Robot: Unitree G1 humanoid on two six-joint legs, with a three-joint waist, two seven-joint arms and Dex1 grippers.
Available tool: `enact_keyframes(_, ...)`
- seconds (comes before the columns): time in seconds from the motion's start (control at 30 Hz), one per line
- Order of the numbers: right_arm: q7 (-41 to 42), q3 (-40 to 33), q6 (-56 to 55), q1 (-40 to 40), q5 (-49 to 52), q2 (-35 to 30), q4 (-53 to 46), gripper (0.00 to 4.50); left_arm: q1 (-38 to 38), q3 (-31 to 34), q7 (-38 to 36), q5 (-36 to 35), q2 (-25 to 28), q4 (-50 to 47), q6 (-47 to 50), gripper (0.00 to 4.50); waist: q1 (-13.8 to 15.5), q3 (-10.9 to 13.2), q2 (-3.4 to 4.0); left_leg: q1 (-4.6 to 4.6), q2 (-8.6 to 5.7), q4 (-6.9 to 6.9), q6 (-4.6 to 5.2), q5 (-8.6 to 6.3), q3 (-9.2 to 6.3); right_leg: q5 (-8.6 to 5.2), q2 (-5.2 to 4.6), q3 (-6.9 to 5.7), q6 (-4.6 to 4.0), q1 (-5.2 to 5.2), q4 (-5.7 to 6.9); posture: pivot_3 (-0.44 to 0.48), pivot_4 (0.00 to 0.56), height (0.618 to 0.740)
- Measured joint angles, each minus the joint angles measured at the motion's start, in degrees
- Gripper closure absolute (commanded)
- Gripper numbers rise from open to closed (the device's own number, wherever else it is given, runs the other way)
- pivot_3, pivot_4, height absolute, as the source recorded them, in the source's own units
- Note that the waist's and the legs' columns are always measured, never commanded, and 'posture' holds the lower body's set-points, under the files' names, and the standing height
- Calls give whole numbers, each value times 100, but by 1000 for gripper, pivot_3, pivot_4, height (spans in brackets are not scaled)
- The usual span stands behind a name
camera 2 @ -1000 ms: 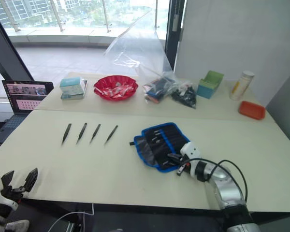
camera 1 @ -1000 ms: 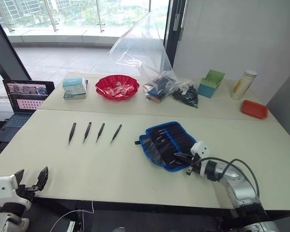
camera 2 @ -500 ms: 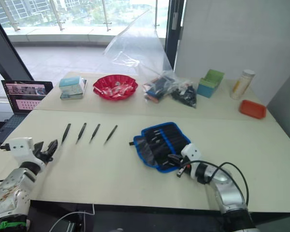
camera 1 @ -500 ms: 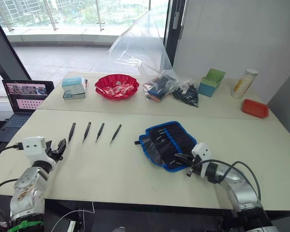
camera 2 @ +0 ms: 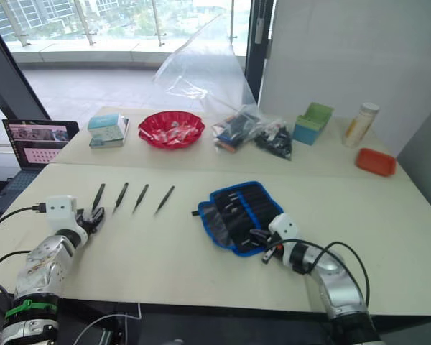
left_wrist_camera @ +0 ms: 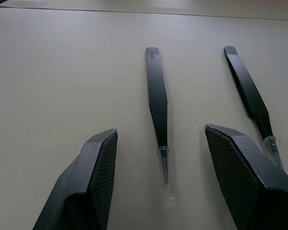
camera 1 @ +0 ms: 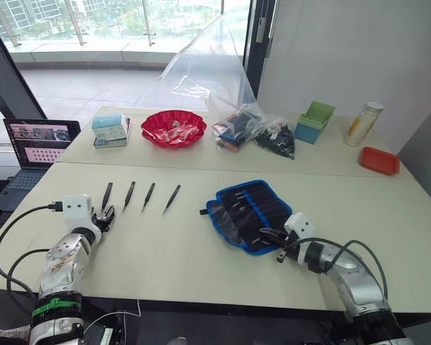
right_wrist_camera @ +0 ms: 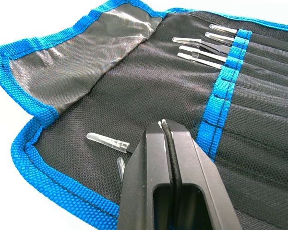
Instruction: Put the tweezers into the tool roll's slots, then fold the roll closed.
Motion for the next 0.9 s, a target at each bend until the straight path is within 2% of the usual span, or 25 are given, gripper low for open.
enact_keyframes(0.07,-5,-10,21,4,0,-10,-11,4500,-169,-54,11,78,15,180,32,1476,13,-1,1,1,-1,1,-1,1,-2,0,0,-4,0,0,1,0,150,740)
enact_keyframes(0.13,-9,-12,52,3,-1,-11,-23,4500,-324,-77,38,139,26,295,136,1957,15,-1,2,1,-2,1,-1,2,-2,0,-1,-3,0,1,1,0,150,740)
enact_keyframes(0.4,-11,-40,68,29,-1,-32,-55,4500,-713,-118,-59,204,207,769,362,4492,41,-2,7,2,-7,2,-2,2,-7,0,-5,-10,0,-1,4,0,150,740)
enact_keyframes(0.6,-51,-35,112,65,-2,-23,-109,4500,-843,-64,-66,196,211,866,413,4492,41,-3,7,5,-7,1,-2,2,-7,0,-6,-11,0,0,5,0,150,740)
enact_keyframes(0.77,-90,-10,145,67,-1,-18,-172,4500,-835,82,-66,113,126,881,-29,4492,19,-2,1,-19,-4,2,-7,6,-7,0,-4,-12,0,-3,6,0,150,740)
enact_keyframes(0.9,-112,-18,147,103,0,-18,-223,4500,-825,82,-676,-246,97,293,-312,4492,7,-2,0,-36,-2,8,-27,17,-11,1,-5,-20,-1,-9,4,0,150,740)
